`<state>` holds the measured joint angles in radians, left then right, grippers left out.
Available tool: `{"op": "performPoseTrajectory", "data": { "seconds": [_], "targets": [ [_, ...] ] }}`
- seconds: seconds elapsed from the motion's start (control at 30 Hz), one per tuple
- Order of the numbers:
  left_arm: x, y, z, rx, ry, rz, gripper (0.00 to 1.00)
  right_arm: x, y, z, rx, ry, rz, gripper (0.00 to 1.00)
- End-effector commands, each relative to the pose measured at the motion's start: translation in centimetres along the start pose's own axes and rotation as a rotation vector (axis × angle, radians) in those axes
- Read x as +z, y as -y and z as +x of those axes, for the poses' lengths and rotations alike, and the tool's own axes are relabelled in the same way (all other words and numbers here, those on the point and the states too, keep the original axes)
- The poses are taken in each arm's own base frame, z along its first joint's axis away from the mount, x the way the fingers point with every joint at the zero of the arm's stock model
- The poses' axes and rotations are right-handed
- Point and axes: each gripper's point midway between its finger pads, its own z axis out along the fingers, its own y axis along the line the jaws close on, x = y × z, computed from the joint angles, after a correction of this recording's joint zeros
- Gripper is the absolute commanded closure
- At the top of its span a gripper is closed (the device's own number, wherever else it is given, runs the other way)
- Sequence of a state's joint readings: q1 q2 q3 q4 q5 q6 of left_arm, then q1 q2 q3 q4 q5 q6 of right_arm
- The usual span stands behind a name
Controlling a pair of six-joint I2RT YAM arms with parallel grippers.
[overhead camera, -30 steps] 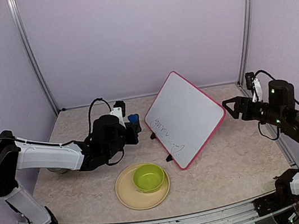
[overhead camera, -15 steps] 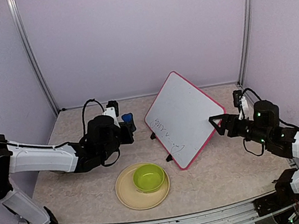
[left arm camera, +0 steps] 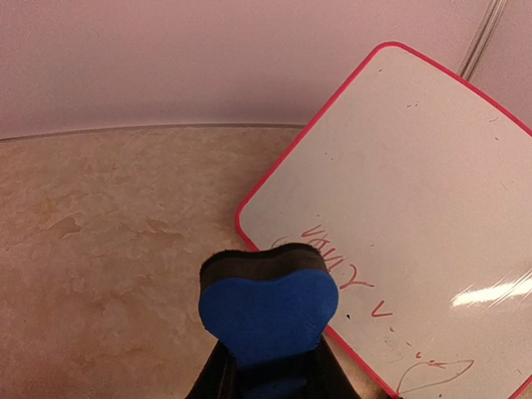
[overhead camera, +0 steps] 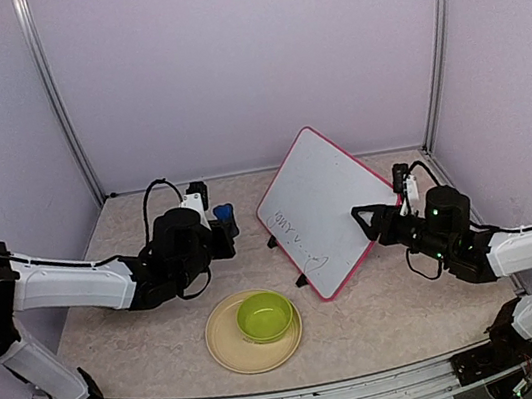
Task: Erase the whiteboard
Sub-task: Erase the center of the whiteboard.
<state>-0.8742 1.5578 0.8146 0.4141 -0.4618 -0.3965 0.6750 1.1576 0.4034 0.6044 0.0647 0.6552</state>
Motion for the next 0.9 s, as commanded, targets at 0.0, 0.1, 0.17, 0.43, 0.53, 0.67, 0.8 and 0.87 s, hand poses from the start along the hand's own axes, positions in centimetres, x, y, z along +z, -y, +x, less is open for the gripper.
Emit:
{"op": "performPoseTrajectory", "data": {
  "seconds": [0.0, 0.1, 0.17, 0.43, 0.53, 0.67, 0.8, 0.87],
  "targets": [
    [-0.6, -1.0, -0.8, -0.015, 0.027, -0.023, 0.99, 0.8, -1.6, -1.8, 0.031, 0.084, -0.053, 0.51],
    [-0.8, -1.1, -0.8, -0.016, 0.032, -0.024, 0.99, 1.0, -1.6, -1.8, 0.034, 0.098, -0.062, 0.68],
    [-0.8, -1.2, -0.8, -0.017, 0.033, -0.023, 0.99, 1.0, -1.6, -1.9, 0.032, 0.107, -0.064, 0.8],
    [-0.7, -1.4, -0.9, -0.009, 0.038, -0.03, 0.99, 0.9, -2.4, -2.5, -0.004, 0.129, -0.095, 1.0],
    [-0.6, -1.6, -1.0, -0.003, 0.038, -0.034, 0.99, 0.6, -3.8, -3.0, -0.057, 0.131, -0.152, 1.0],
    [-0.5, -1.6, -1.0, -0.002, 0.037, -0.032, 0.99, 0.1, -4.2, -4.3, -0.133, 0.149, -0.133, 1.0],
    [-0.4, -1.3, -1.1, -0.008, 0.038, -0.018, 0.99, -0.8, -4.4, -5.9, -0.239, 0.197, -0.111, 1.0],
    [-0.3, -1.2, -1.0, -0.007, 0.034, -0.015, 0.99, -0.9, -3.9, -6.4, -0.273, 0.195, -0.079, 1.0]
  ]
}}
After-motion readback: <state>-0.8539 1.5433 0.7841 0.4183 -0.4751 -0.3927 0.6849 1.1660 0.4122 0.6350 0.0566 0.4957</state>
